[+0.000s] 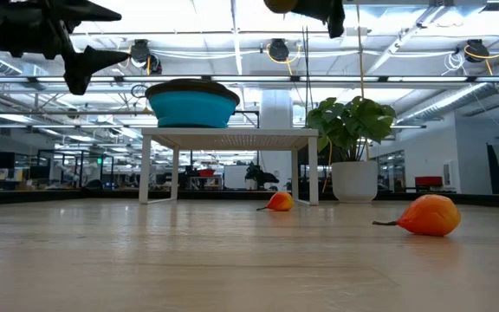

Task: Pick & Place Fruit
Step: Put the kiwi in the blue strainer bowl on the shelf

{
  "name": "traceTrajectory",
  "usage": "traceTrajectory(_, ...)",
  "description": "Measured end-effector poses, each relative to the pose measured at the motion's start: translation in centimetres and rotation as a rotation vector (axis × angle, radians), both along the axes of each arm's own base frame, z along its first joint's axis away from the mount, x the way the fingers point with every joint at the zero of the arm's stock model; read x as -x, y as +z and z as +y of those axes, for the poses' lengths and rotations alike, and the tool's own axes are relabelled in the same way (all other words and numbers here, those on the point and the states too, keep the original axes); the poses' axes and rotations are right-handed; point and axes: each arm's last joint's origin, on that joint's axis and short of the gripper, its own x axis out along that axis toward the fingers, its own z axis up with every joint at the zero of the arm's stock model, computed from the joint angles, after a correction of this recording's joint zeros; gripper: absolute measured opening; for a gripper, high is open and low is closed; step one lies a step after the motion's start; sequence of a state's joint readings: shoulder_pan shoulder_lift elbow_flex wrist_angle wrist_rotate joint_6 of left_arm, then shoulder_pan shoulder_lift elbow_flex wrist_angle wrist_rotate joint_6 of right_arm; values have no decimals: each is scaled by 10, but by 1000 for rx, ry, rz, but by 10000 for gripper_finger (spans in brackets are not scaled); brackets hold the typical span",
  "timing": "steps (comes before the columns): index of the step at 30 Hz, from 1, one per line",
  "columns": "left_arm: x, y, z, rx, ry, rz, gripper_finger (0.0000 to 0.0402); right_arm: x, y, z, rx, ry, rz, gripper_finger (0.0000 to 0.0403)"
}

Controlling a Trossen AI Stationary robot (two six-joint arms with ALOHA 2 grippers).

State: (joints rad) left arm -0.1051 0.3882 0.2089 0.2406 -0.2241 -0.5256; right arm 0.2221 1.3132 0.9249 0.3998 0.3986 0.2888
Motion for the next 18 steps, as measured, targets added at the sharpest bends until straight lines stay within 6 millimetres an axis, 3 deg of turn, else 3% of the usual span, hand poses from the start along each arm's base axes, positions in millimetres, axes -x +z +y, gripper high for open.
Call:
traceTrajectory(7, -6, 6, 1, 122, 36, -80, 282, -2, 0, -13, 282, -25, 56, 227)
traceTrajectory(13, -19, 8, 0, 131, 56, -134, 282, -2, 0, -13, 604, 0, 120, 229)
traceTrajectory(18, -33, 5, -5, 149, 87, -150, 282, -2, 0, -13, 760, 12, 150, 230)
